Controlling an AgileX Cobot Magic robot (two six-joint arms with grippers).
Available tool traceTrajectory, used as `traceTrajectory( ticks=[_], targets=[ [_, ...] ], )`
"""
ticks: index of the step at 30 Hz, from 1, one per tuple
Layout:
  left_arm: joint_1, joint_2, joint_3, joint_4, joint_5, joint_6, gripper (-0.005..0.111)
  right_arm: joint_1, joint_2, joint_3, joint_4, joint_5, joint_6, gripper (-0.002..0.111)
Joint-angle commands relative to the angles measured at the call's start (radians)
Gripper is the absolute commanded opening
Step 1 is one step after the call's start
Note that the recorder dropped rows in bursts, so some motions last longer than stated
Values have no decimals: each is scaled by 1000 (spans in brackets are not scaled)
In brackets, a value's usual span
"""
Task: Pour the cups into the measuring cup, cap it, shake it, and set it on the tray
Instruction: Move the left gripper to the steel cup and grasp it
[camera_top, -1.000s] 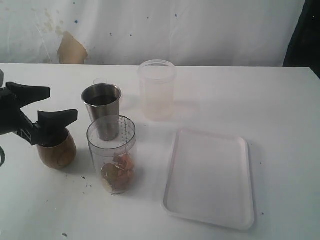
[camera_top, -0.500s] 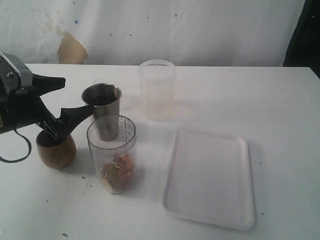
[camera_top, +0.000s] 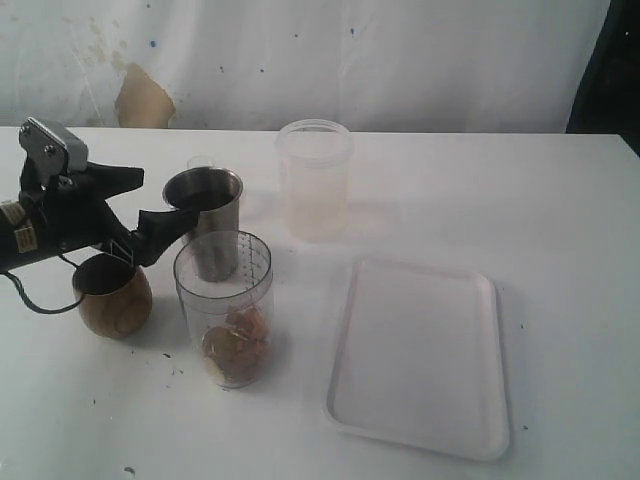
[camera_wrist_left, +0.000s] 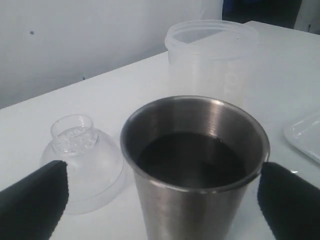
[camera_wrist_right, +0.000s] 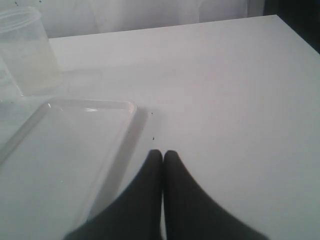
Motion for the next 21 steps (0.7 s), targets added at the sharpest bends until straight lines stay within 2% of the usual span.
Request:
traceTrajectory(
  ticks=[1,5,15,21],
  targets=[
    [-6,22,-11,23,-31,-10,97,5,-5,1,-5,-4,-1,0],
    [-15,40,-11,13,-46,4,98,5,-5,1,-5,-4,-1,0],
    [-112,68,-12,-153,-44,171,103,5,-5,1,-5,-4,-1,0],
    [-146,68,-73,-171,73,140,103,5,-5,1,-5,-4,-1,0]
  ],
)
